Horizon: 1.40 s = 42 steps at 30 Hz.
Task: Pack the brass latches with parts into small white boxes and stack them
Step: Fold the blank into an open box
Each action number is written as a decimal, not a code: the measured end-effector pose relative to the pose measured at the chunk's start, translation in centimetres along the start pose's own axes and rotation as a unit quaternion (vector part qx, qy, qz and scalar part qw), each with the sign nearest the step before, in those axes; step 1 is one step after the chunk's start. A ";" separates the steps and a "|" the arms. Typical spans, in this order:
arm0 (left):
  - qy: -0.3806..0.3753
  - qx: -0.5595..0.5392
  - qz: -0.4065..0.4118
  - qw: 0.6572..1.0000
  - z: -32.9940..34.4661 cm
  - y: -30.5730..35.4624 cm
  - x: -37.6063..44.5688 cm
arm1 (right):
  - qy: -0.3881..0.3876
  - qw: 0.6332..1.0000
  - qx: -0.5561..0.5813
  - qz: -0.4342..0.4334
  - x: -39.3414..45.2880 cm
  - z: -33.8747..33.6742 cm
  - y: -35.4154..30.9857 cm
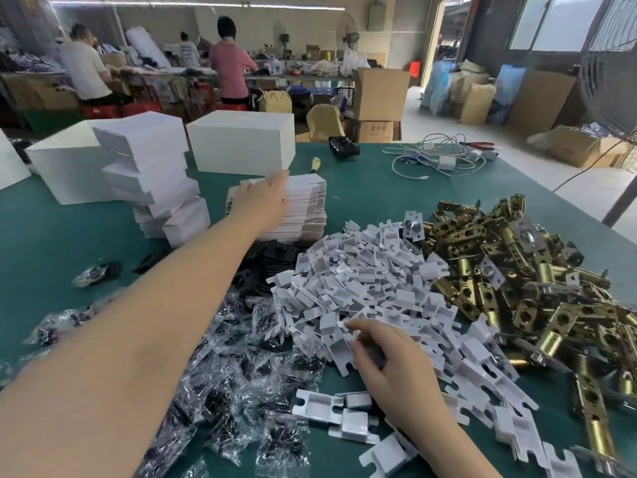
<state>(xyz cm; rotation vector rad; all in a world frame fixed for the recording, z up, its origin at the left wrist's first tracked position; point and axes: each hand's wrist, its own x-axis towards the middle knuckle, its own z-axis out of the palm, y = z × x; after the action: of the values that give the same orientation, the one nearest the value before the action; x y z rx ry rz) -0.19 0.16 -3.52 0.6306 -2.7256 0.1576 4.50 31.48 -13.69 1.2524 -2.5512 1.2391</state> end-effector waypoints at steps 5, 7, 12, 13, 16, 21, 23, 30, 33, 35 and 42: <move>0.041 0.059 -0.011 0.997 -0.6 -0.5 -0.3 | -0.002 1.000 -0.001 0.007 0.1 0.0 -0.1; 0.052 0.021 -0.026 0.998 -1.4 -0.5 -0.7 | -0.002 1.000 0.005 0.008 0.1 0.0 -0.2; 0.310 -0.285 -0.150 0.895 -6.4 0.9 -2.4 | -0.007 1.000 0.015 0.017 0.1 0.0 -0.3; 0.340 -0.375 -0.186 0.842 -7.7 1.9 -2.7 | -0.004 0.999 0.041 0.026 0.1 -0.1 -0.4; 0.252 -0.717 -0.228 0.608 -9.8 5.6 -5.0 | 0.039 0.971 0.222 0.084 0.4 -0.7 -1.0; 0.041 -0.814 -0.263 0.517 -6.8 10.5 -13.8 | 0.170 0.904 0.378 0.109 2.1 -3.4 -1.1; 0.014 -0.808 -0.292 0.511 -4.7 12.0 -16.0 | 0.174 0.932 0.310 0.071 2.3 -3.8 -1.3; -0.033 -0.838 -0.273 0.471 -0.5 13.3 -18.4 | 0.090 0.990 0.102 0.041 1.9 -3.1 0.2; -0.057 -0.851 -0.262 0.451 0.8 12.7 -19.0 | 0.062 0.994 0.086 0.024 1.1 -2.9 1.0; -0.070 -0.859 -0.254 0.438 1.4 12.4 -19.3 | 0.043 0.997 0.069 0.012 1.1 -3.0 1.2; -0.091 -0.899 -0.208 0.374 1.9 11.7 -19.8 | -0.066 0.998 0.021 0.016 0.2 -2.9 1.0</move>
<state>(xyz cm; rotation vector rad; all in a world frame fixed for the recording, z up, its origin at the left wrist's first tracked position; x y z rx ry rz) 10.80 18.35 -12.53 0.3805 -1.0622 -2.5243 2.82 33.63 -12.31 1.3503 -2.6582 1.2631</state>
